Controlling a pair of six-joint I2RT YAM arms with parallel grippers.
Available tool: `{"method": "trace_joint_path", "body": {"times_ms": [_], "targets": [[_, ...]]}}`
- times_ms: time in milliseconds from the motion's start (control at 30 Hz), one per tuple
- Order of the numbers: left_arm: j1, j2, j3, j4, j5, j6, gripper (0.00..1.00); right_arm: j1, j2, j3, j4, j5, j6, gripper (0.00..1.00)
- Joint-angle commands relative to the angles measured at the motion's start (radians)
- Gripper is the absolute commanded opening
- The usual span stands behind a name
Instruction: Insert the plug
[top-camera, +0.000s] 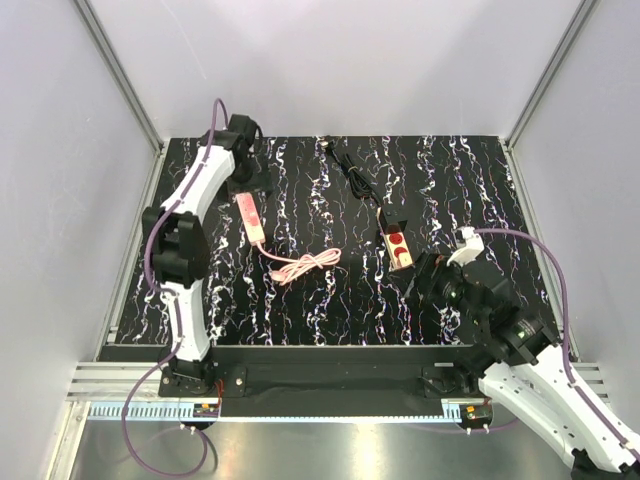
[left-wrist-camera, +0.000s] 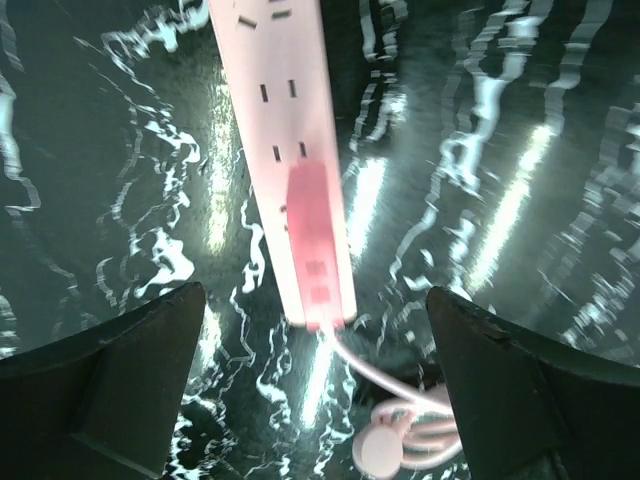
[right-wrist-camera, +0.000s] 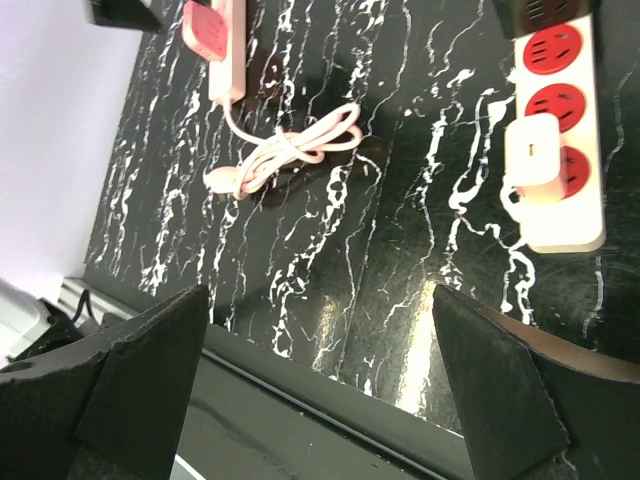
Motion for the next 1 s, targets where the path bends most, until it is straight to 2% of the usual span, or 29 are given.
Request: {"method": "trace_joint_path", "body": {"times_ms": [0, 133, 267, 300, 333, 433, 533, 667, 733, 967], "targets": [[-0.074, -0.169, 0.057, 0.002, -0.022, 0.078, 0.99, 0.006, 0.037, 0.079, -0.035, 0.06, -0.031, 1.0], [-0.191, -0.304, 0.019, 0.043, -0.045, 0.125, 0.99, 0.006, 0.073, 0.133, -0.081, 0.109, -0.03, 1.0], [-0.311, -0.401, -0.002, 0.117, 0.082, 0.125, 0.99, 0.006, 0.103, 0.217, -0.143, 0.14, -0.027, 1.0], [-0.344, -0.449, -0.047, 0.141, 0.105, 0.124, 0.99, 0.004, 0.111, 0.231, -0.155, 0.159, -0.027, 1.0], [-0.355, -0.476, -0.076, 0.166, 0.192, 0.124, 0.99, 0.004, 0.111, 0.243, -0.175, 0.166, -0.03, 1.0], [-0.369, -0.581, -0.222, 0.311, 0.344, 0.119, 0.99, 0.006, 0.107, 0.284, -0.207, 0.203, -0.039, 1.0], [-0.371, -0.686, -0.367, 0.408, 0.432, 0.095, 0.99, 0.006, 0.091, 0.329, -0.227, 0.246, -0.048, 1.0], [-0.375, -0.813, -0.561, 0.643, 0.532, 0.064, 0.99, 0.006, 0.082, 0.405, -0.232, 0.289, -0.044, 1.0], [-0.38, -0.849, -0.579, 0.666, 0.567, 0.085, 0.99, 0.006, 0.084, 0.422, -0.23, 0.309, -0.025, 1.0], [-0.381, -0.896, -0.607, 0.684, 0.54, 0.115, 0.99, 0.006, 0.085, 0.476, -0.201, 0.341, -0.017, 1.0]]}}
